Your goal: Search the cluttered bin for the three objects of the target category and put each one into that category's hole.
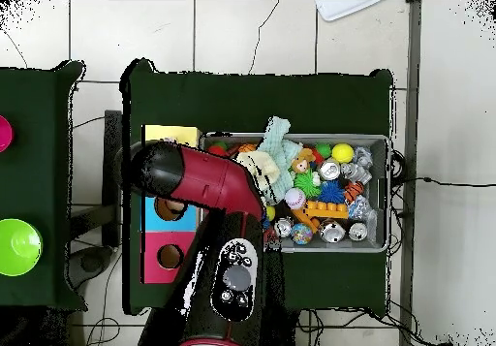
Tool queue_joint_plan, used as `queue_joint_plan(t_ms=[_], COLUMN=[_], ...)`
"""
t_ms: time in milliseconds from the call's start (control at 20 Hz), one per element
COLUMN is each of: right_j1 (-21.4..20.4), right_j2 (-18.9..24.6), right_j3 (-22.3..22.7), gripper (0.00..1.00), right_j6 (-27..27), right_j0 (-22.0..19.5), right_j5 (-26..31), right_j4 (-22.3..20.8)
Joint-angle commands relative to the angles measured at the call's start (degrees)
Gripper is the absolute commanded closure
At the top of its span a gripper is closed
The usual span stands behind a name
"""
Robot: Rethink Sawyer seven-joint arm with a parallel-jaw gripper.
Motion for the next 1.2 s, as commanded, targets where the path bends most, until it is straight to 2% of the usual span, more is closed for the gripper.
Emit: queue_joint_plan(t_ms=[50, 350, 1200], right_j1=[3.7, 5.4, 6.8], right_j2=[5.0, 4.5, 4.5], right_j3=[4.7, 3.2, 3.6], gripper=[1.00, 1.00, 1.00], right_j6=[13.0, 12.8, 11.4], right_j0=[1.1, 1.5, 1.2], right_j5=[-2.2, -2.5, -4.3], right_j4=[2.8, 3.3, 3.5])
